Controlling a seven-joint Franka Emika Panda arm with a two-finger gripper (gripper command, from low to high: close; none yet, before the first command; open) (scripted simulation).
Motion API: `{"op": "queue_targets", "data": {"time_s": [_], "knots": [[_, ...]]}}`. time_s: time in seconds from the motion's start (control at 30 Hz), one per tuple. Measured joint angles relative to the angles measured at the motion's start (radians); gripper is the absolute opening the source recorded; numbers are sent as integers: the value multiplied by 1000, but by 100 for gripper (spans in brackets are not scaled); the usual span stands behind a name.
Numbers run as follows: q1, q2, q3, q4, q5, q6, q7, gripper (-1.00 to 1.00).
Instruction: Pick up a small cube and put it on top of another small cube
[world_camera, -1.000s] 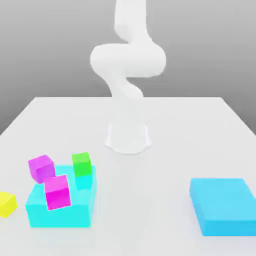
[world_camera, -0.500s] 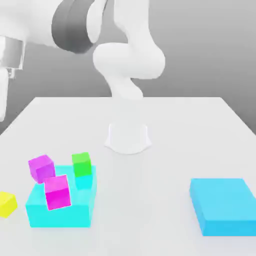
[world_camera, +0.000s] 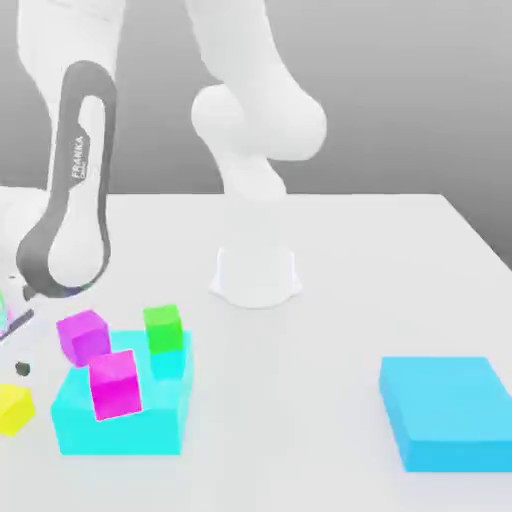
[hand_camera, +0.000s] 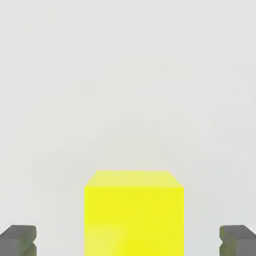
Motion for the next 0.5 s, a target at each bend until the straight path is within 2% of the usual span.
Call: {"op": "queue_targets", "data": {"time_s": [0.2,0.37,0.5], "knots": [[-2,6,2,1,1,7,0,-100],[23,-150,-30,-35,-43,-113,29,-100],[49,-291,-46,-98,-134,-193,35,-100]]}}
